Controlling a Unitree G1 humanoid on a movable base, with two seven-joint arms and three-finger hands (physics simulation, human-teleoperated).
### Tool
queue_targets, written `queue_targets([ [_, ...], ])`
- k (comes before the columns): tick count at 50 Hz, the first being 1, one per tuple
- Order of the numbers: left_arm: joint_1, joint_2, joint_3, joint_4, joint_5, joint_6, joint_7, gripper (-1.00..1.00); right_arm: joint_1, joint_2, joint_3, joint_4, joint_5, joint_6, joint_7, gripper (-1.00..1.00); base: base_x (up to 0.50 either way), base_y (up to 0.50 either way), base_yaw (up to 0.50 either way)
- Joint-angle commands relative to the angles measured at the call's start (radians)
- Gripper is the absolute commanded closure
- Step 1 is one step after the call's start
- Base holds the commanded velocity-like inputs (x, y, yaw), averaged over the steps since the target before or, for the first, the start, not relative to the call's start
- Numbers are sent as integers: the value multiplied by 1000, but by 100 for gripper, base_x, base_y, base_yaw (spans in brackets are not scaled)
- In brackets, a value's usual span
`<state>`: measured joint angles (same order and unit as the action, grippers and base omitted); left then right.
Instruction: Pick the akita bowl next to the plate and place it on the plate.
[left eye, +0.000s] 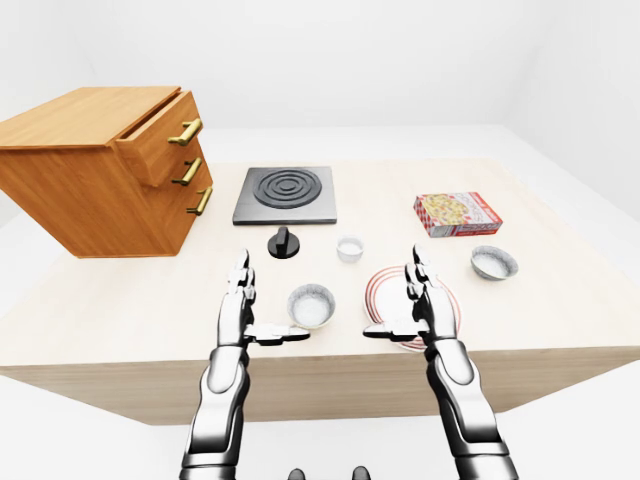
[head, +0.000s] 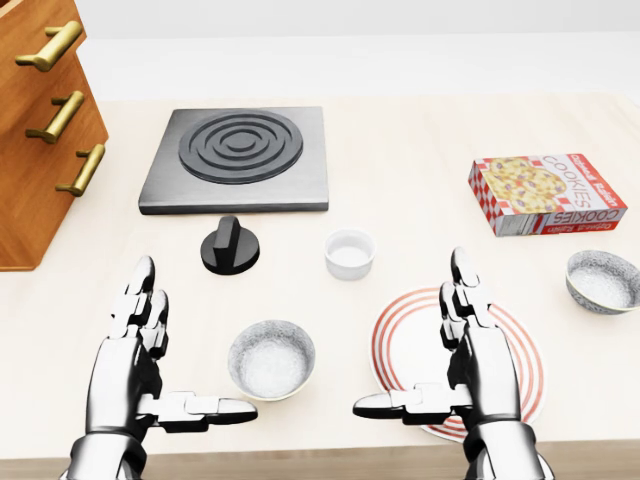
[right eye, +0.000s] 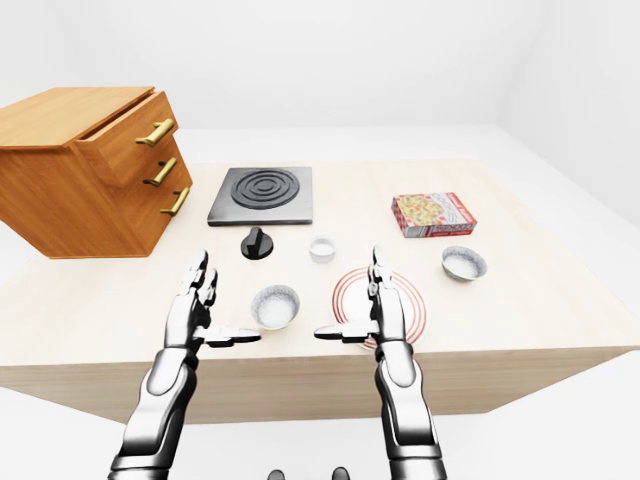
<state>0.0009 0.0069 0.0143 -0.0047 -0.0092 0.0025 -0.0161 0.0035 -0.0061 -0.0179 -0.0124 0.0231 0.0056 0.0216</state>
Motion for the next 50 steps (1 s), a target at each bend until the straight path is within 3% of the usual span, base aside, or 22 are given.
queue_targets([
  [1, 2, 10, 22, -8, -16, 2, -26, -100, 9, -10, -28, -28, 44, 8, 36, -100, 0, 0, 0],
  [7, 3, 10, 22, -4, -15, -4, -26, -100, 8, -11, -29, -17, 48, -4, 38, -100, 0, 0, 0],
  [8, 4, 9, 21, -14, -15, 6, -24, -100, 7, -11, -29, -16, 48, -5, 38, -100, 0, 0, 0],
  [25, 1, 10, 22, -7, -16, -1, -24, -100, 9, -10, -34, -45, 78, 15, 43, -100, 0, -5, 0],
  [28, 3, 10, 21, -15, -16, 3, -24, -100, 10, -10, -34, -51, 83, 17, 44, -100, 0, -17, 0],
  [30, 0, 10, 22, 3, -16, -12, -25, -100, 10, -11, -35, -53, 84, 17, 44, -100, 0, -27, 0],
  [50, 7, 9, 19, -11, -14, -7, -24, -100, 7, -12, -39, -58, 87, 20, 38, -100, -3, -31, 0],
])
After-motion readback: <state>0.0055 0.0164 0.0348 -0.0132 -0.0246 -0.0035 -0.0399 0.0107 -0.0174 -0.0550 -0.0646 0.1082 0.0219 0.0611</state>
